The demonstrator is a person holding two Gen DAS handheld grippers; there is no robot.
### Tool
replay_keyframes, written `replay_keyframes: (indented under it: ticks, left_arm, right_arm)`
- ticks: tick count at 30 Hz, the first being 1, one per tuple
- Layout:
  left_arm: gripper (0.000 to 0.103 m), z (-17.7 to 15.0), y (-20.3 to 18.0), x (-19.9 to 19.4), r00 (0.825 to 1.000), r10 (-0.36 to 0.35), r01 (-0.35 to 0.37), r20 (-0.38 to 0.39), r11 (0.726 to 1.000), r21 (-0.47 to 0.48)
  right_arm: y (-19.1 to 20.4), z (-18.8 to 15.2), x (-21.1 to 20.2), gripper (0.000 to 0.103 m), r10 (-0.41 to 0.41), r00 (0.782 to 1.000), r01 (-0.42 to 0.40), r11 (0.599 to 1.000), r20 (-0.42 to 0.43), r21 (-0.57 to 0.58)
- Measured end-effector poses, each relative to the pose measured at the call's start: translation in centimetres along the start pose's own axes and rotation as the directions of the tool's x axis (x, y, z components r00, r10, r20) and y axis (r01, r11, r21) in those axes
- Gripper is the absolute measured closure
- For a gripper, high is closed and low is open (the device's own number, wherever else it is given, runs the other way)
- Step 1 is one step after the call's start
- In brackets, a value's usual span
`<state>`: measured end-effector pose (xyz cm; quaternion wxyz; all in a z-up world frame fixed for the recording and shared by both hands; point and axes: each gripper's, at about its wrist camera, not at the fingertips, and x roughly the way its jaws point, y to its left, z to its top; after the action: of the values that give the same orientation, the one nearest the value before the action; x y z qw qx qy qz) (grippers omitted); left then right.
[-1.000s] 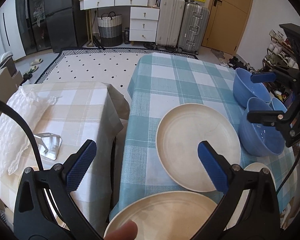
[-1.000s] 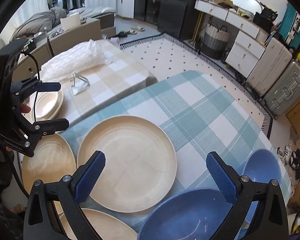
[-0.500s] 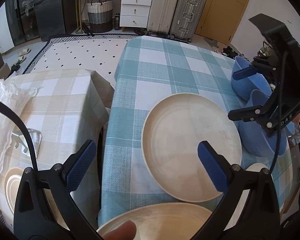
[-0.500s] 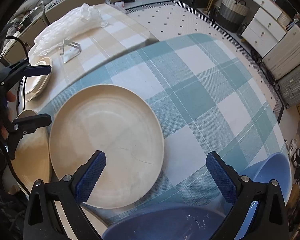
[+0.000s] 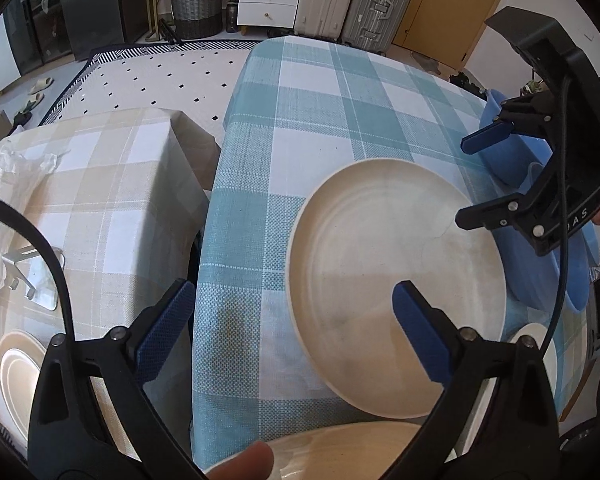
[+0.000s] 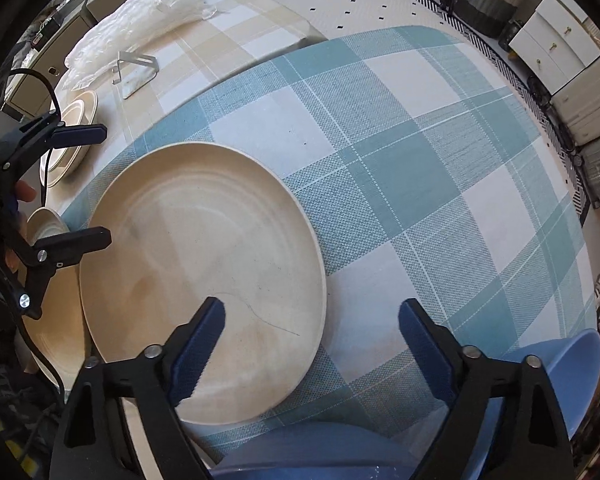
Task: Organize plates and bowls
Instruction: 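Move the left tool toward the large cream plate rim while the right tool approaches its opposite rim, then close the left tool on the large cream plate rim while the right tool closes on the opposite rim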
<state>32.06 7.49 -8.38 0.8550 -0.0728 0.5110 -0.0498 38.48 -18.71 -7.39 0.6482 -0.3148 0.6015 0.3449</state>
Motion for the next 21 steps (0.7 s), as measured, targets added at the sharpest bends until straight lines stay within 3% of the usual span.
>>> replay_keyframes:
  ticks: [4,8,12,17,21]
  left_arm:
    - [0.013,-0.3,0.0,0.6,1.0,-0.013,0.013,-0.017,1.0,0.001]
    - [0.026,-0.4,-0.3,1.4,0.999,0.01,-0.01,-0.037,1.0,0.013]
    - [0.03,-0.6,-0.5,2.0,0.999,0.017,-0.016,-0.049,1.0,0.02]
    - [0.045,-0.6,-0.5,2.5,0.998,0.003,-0.002,-0.063,1.0,0.009]
    - [0.048,-0.6,-0.7,2.8,0.997,0.024,-0.022,-0.07,0.999,0.023]
  right_arm:
    - [0.1,0.2,0.7,0.021,0.017,1.0,-0.017,1.0,-0.021,-0.001]
    - [0.0,0.2,1.1,0.024,0.029,0.999,-0.028,1.0,-0.043,0.005]
    - [0.0,0.0,1.5,0.029,0.043,0.997,-0.042,0.999,-0.065,0.015]
    - [-0.7,-0.3,2.2,0.048,0.055,0.994,-0.051,0.998,-0.093,0.037]
    - [-0.7,-0.6,2.5,0.059,0.071,0.992,-0.068,0.997,-0.103,0.04]
